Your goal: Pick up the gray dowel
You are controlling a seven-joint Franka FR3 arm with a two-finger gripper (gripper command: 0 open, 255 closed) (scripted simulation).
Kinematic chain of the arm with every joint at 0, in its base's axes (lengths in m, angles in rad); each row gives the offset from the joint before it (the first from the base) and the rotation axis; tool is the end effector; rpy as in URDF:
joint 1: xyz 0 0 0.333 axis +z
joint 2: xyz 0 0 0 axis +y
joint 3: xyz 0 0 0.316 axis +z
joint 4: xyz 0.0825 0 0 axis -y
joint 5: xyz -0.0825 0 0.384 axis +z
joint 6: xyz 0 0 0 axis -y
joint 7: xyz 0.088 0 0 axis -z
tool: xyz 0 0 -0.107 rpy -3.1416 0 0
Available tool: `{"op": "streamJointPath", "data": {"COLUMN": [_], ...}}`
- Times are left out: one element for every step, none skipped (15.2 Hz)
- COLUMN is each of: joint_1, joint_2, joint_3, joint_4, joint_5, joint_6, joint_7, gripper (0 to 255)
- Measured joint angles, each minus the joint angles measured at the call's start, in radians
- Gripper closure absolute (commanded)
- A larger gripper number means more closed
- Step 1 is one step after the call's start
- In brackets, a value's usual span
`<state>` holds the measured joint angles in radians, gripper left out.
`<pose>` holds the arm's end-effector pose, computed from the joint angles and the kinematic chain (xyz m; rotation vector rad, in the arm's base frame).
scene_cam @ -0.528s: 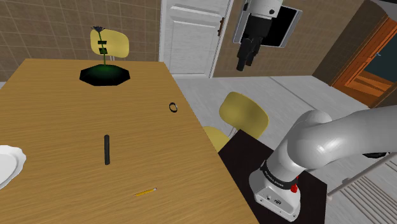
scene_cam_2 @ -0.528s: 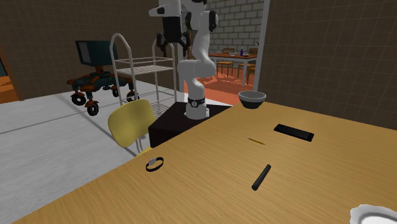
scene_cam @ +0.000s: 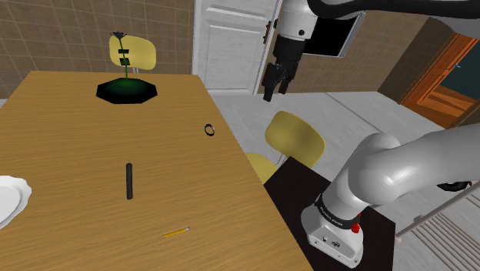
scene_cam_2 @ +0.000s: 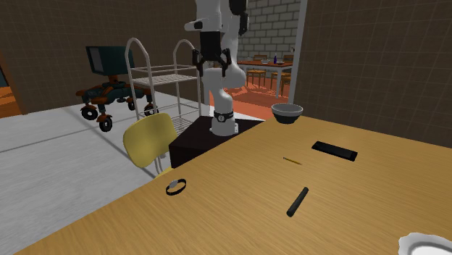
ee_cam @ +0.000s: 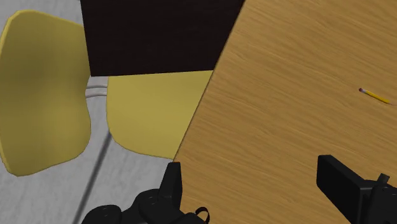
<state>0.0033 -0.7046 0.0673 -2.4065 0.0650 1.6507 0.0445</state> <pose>0.3310 0.0339 0.5468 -3.1220 -0.0033 0.0829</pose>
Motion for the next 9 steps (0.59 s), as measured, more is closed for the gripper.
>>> {"op": "streamJointPath", "data": {"joint_1": [0.004,0.009,0.013,0.015,0.02,0.023,0.026,0.03,0.032], "joint_2": [0.014,0.028,0.05,0.067,0.078,0.097,0.117,0.139,0.158], "joint_3": [0.02,0.042,0.063,0.081,0.103,0.123,0.144,0.166,0.184], "joint_4": [-0.008,-0.012,-0.018,-0.023,-0.035,-0.038,-0.044,-0.041,-0.046], "joint_5": [0.012,0.025,0.036,0.045,0.056,0.065,0.073,0.081,0.087], "joint_6": [0.025,0.046,0.076,0.102,0.128,0.153,0.181,0.203,0.23], "joint_7": [0.028,0.059,0.088,0.113,0.143,0.172,0.201,0.232,0.259], "gripper": [0,0,0,0,0,0,0,0,0]}}
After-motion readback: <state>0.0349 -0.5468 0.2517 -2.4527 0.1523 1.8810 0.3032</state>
